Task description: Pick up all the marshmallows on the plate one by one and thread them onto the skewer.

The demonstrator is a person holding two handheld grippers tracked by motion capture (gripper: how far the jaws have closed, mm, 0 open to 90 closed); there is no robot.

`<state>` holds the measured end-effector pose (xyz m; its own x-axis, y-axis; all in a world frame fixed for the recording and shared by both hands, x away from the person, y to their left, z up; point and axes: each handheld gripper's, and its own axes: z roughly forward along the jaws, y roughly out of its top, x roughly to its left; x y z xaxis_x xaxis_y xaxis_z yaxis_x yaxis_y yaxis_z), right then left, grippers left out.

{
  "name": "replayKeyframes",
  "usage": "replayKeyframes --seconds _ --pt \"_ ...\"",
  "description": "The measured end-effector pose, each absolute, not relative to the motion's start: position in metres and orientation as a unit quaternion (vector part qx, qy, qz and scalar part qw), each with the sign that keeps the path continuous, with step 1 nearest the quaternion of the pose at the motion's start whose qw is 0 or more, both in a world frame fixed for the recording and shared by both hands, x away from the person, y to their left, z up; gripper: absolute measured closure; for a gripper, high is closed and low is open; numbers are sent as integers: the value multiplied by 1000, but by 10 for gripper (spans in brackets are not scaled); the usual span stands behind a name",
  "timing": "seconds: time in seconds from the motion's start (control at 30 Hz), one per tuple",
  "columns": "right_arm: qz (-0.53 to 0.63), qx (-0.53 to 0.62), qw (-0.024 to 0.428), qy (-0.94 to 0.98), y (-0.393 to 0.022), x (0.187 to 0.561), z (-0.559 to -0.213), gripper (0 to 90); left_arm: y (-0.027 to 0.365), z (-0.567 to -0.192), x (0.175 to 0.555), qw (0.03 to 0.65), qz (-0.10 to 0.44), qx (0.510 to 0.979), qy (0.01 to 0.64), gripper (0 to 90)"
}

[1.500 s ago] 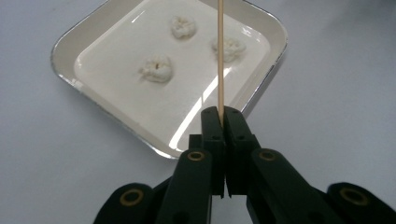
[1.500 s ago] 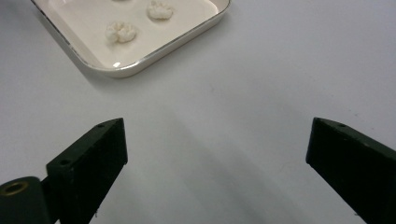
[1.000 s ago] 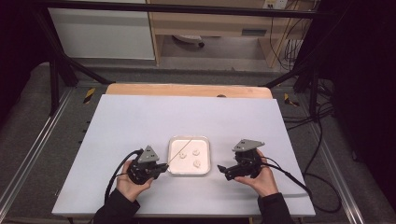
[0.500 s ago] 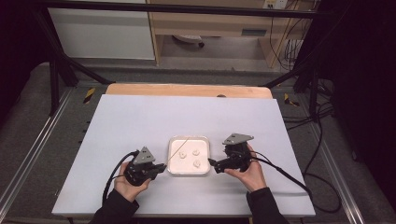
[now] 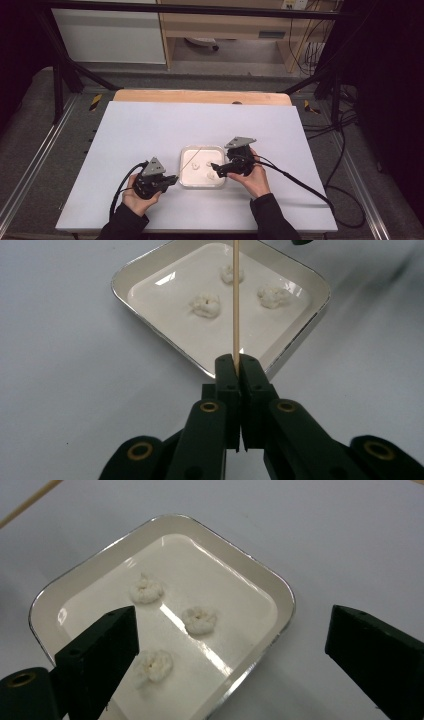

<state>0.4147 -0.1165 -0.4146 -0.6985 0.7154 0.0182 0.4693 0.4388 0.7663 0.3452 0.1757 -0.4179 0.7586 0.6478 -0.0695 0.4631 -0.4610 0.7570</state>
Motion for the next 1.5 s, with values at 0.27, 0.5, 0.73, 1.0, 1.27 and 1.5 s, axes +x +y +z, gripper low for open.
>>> replayKeyframes --seconds 0.27,0.5,0.73,1.0,1.27,1.5 --pt "394 351 142 837 -101 428 -423 211 175 -419 346 402 112 847 329 883" --pt "393 357 122 839 -96 434 -434 326 173 -421 346 402 109 848 327 883" --pt "392 351 109 843 -93 436 -443 486 173 -421 346 403 108 848 327 883" --pt "388 342 109 849 -91 435 -449 602 172 -422 346 403 109 847 328 883" --pt "387 331 113 853 -90 434 -451 658 171 -423 346 402 109 848 328 883" --pt "388 332 118 851 -90 434 -451 690 171 -422 345 404 110 847 328 883"
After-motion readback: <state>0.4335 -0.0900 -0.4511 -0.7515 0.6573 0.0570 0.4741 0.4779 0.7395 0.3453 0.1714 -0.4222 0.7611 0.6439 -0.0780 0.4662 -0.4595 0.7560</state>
